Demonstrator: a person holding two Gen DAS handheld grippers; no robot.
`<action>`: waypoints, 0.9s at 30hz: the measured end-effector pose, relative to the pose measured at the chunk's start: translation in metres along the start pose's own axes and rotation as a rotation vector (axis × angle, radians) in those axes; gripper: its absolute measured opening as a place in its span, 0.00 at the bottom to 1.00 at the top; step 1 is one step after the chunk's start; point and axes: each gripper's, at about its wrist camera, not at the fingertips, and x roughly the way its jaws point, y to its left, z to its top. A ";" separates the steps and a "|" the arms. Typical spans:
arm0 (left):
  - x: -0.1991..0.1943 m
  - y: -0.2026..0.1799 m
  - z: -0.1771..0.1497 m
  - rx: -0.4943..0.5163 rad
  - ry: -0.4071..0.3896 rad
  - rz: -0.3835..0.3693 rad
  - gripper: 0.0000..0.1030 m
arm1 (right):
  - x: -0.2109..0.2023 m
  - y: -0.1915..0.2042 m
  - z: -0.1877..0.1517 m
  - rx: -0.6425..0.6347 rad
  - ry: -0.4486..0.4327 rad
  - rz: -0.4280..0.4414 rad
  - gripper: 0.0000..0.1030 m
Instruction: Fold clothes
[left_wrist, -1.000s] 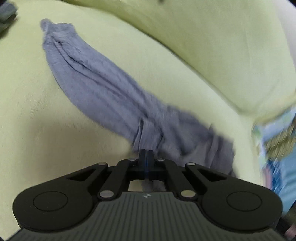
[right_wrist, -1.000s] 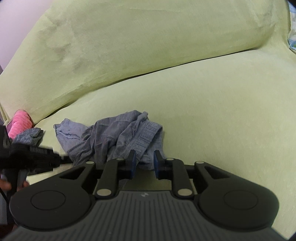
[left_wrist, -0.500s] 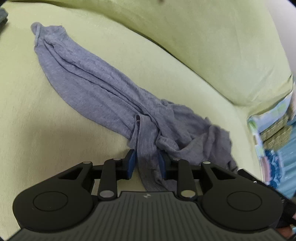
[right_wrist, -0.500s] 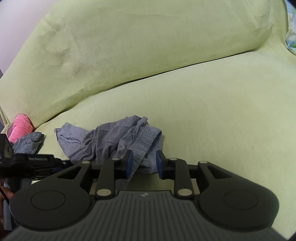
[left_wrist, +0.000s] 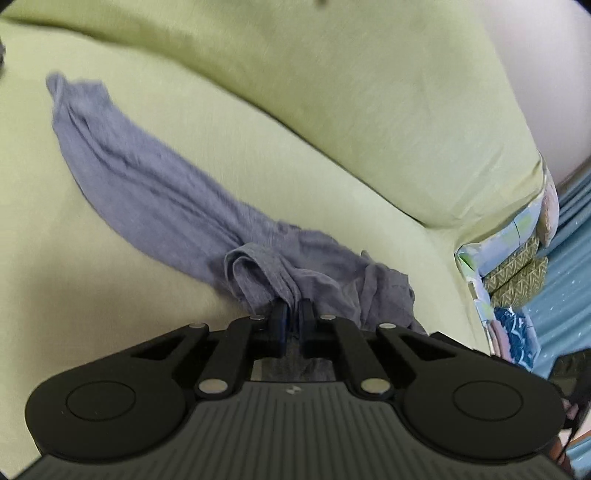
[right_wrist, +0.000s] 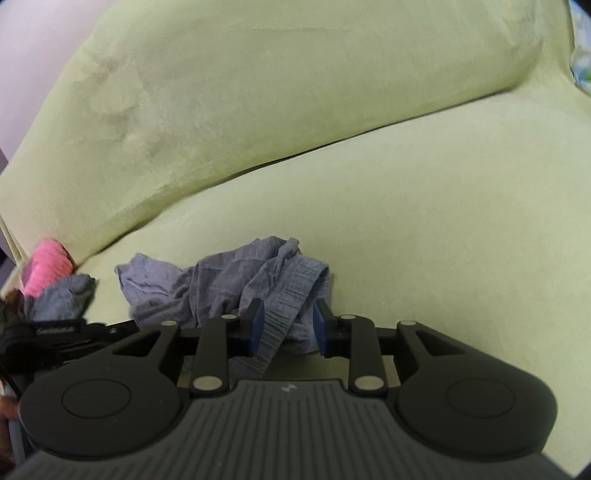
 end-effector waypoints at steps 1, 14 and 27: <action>-0.004 0.001 0.002 0.002 0.004 0.000 0.02 | 0.002 -0.001 0.000 0.009 0.001 -0.004 0.27; -0.062 0.024 -0.014 -0.017 -0.001 0.095 0.02 | 0.004 0.020 -0.008 -0.023 0.025 0.168 0.02; -0.170 0.079 -0.049 -0.052 0.035 0.371 0.02 | -0.064 0.050 -0.087 -0.282 0.423 0.203 0.10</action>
